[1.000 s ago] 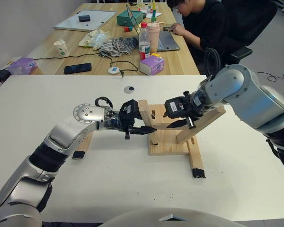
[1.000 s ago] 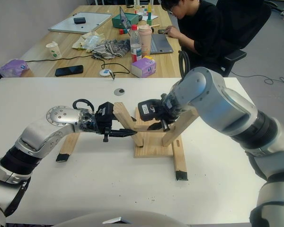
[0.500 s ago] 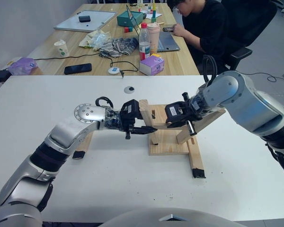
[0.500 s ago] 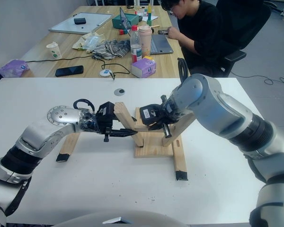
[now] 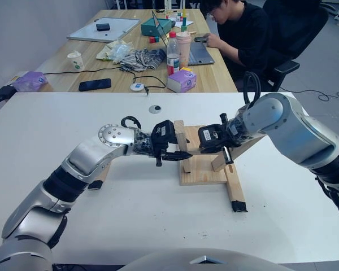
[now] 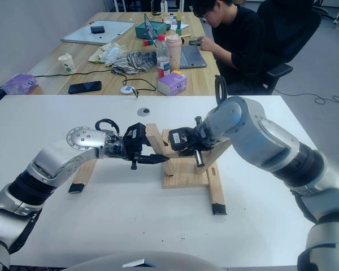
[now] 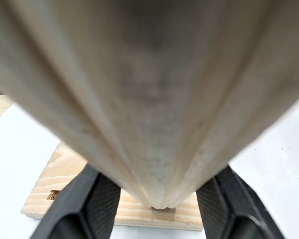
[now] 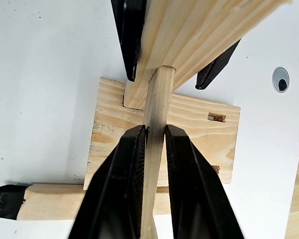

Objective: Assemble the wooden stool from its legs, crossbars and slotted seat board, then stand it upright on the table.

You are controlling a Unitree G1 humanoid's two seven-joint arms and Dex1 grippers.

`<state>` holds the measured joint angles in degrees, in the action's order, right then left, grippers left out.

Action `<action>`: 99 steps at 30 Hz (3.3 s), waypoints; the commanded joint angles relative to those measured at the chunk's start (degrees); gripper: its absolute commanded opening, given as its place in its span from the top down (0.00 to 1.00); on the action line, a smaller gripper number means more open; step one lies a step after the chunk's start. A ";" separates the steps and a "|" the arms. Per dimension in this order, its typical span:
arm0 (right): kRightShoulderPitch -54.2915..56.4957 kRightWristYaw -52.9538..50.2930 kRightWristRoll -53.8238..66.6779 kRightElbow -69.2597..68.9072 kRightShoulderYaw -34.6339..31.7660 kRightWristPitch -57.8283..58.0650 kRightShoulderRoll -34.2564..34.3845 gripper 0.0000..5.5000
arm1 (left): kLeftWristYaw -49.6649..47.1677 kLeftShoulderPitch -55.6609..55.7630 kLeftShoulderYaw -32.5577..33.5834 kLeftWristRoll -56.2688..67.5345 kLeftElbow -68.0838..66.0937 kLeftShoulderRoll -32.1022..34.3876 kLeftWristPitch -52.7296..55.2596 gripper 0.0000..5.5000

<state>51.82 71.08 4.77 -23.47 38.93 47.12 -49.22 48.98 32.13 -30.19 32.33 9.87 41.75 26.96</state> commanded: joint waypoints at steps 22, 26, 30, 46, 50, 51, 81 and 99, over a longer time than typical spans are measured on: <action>3.56 -24.43 12.34 26.58 -43.92 5.39 6.22 0.63 | -4.63 -14.40 16.08 -6.35 -2.35 3.53 16.50 0.25; -16.05 -28.42 7.91 25.61 -41.12 -3.95 7.43 0.63 | -7.84 -17.97 15.97 -10.53 -7.33 -2.22 10.09 0.25; -34.44 -34.28 4.42 19.23 -37.24 -8.31 11.31 0.63 | -8.14 -18.67 13.30 -15.86 -14.06 -7.50 1.82 0.25; -42.44 -39.70 -14.52 30.51 -25.26 -18.94 7.24 0.63 | -4.63 -18.47 12.67 -21.79 -17.35 -12.55 -2.56 0.25; -39.68 -37.03 -11.63 27.13 -27.30 -20.34 8.99 0.63 | -4.71 -18.97 13.19 -22.14 -16.33 -12.94 -2.11 0.25; -39.03 -36.99 -10.21 25.41 -28.36 -21.42 10.36 0.63 | -4.80 -18.91 13.24 -22.10 -16.00 -13.17 -1.97 0.25; -12.25 -49.77 -16.21 83.82 -27.38 -50.06 26.48 0.63 | 10.50 -21.18 9.14 -25.69 -8.98 -4.60 -4.60 0.25; -50.70 -29.60 9.56 4.86 -36.16 -14.71 13.68 0.63 | -18.63 11.35 27.39 -26.72 -61.04 -18.76 -29.35 0.25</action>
<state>3.96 38.76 11.50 -8.86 1.64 25.08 -32.65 35.13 39.01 -4.80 7.66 -41.15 26.10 3.97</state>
